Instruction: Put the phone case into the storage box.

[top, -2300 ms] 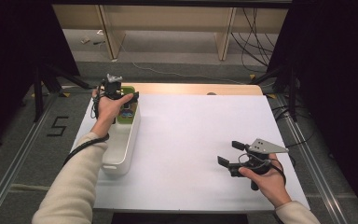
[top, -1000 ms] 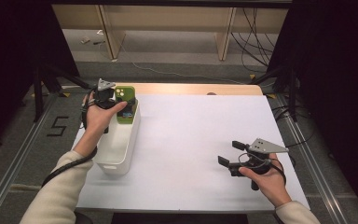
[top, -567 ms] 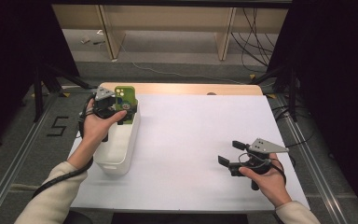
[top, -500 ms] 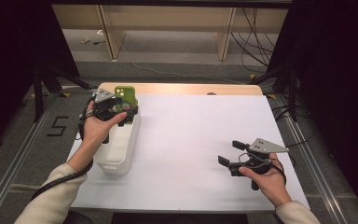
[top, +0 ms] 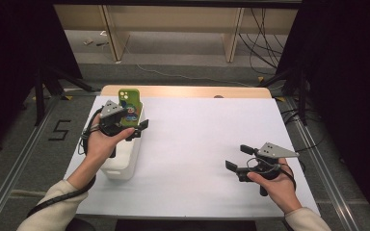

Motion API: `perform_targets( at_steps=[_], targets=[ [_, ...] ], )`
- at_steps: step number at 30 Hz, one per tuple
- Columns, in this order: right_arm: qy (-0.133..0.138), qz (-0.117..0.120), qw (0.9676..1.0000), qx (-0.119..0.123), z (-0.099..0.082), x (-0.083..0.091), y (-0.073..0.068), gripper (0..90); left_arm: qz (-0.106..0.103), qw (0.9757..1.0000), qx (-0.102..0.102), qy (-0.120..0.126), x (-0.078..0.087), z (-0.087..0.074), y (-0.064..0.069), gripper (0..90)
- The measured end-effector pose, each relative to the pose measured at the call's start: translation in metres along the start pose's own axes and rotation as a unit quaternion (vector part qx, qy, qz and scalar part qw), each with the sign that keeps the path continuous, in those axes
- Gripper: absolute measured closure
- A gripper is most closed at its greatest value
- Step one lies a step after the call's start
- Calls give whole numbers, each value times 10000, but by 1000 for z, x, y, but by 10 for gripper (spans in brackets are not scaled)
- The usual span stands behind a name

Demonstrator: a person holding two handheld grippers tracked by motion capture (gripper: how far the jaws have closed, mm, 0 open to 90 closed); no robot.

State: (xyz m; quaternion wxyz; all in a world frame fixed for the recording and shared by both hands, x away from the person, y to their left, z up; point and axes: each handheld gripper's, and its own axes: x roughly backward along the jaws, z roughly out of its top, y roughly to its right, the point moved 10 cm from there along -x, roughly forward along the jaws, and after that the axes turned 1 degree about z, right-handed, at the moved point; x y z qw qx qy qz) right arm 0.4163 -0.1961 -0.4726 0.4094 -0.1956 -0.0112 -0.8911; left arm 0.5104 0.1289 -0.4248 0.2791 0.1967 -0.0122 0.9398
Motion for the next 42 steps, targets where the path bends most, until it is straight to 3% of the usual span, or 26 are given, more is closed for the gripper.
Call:
perform_targets(
  at_steps=[24, 42],
  targets=[
    [5, 9, 10000, 13, 0, 0, -1, 126, -265, 9994, -217, 52, 14, -12, 24, 73],
    [5, 21, 10000, 10, 0, 0, -1, 126, -633, 9974, -337, 22, 24, -23, 45, 69]
  ],
)
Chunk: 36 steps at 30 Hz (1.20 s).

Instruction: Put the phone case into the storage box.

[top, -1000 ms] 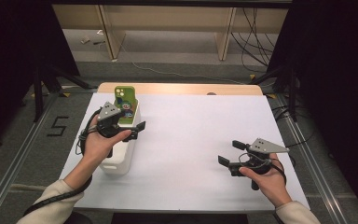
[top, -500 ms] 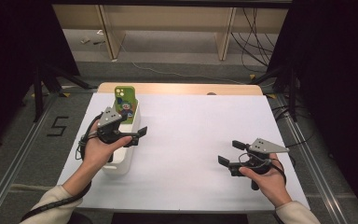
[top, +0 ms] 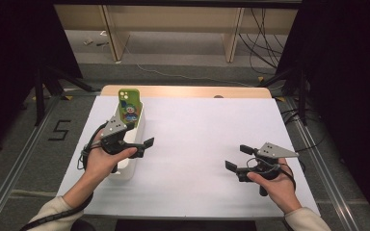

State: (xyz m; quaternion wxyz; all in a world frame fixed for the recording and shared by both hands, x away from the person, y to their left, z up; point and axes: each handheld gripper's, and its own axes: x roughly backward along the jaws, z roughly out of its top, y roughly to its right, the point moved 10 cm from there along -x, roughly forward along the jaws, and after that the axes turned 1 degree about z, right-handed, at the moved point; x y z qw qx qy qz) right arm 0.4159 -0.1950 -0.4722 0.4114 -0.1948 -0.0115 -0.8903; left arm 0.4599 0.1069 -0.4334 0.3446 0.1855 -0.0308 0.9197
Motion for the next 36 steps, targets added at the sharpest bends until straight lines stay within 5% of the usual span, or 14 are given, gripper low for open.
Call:
perform_targets(
  at_steps=[4, 22, 36],
  targets=[
    [3, 20, 10000, 7, 0, 0, -1, 127, -168, 9998, 45, 30, 2, -1, 6, 68],
    [4, 111, 9999, 87, 2, 2, -4, 132, -241, 9993, -252, 105, 16, -10, 19, 68],
    [9, 119, 9999, 86, 1, 1, -4, 133, -381, 9989, -236, 96, 22, -22, 23, 67]
  ],
)
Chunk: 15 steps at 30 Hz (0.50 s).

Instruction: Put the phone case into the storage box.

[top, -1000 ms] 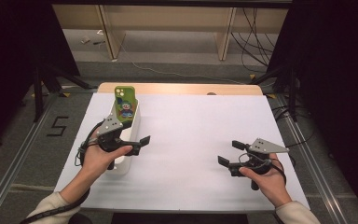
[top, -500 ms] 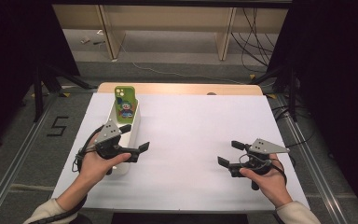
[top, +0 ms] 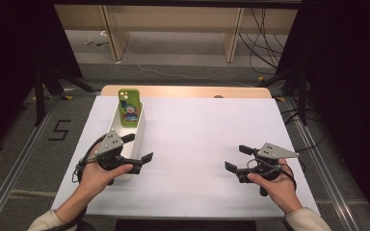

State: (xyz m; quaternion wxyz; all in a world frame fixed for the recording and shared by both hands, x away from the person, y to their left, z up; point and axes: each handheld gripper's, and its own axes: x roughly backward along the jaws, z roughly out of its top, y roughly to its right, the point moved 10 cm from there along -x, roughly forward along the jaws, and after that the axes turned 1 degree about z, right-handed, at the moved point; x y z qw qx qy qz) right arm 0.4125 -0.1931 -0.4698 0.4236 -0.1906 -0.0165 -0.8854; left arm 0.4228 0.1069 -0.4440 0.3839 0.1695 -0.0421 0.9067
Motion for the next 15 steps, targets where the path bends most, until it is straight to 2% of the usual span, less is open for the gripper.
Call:
perform_targets(
  at_steps=[15],
  targets=[
    [1, 4, 10000, -6, 0, 0, 0, 133, 52, 9999, -101, -87, 2, -9, -5, 66]
  ],
)
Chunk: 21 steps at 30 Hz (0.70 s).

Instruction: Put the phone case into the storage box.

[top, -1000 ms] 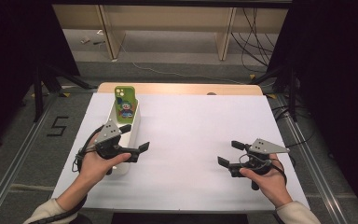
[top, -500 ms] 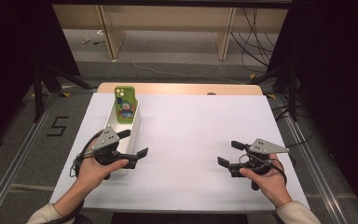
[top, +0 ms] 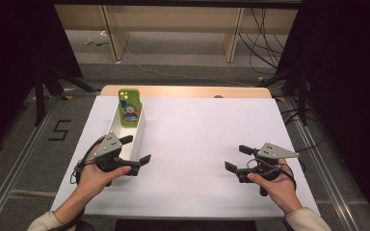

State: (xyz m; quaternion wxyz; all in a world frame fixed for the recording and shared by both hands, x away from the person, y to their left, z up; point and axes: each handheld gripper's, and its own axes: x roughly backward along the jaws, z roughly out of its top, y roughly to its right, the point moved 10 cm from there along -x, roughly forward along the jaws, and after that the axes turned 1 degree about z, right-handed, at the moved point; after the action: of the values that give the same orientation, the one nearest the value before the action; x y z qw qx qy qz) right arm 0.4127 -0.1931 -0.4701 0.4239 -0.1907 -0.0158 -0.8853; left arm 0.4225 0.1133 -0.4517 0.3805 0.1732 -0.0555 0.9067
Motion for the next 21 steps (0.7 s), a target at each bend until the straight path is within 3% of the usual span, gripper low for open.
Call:
perform_targets(
  at_steps=[21],
  targets=[
    [-1, -2, 10000, 3, 0, 0, 0, 133, 16, 10000, -3, -15, 1, -5, -2, 66]
  ],
)
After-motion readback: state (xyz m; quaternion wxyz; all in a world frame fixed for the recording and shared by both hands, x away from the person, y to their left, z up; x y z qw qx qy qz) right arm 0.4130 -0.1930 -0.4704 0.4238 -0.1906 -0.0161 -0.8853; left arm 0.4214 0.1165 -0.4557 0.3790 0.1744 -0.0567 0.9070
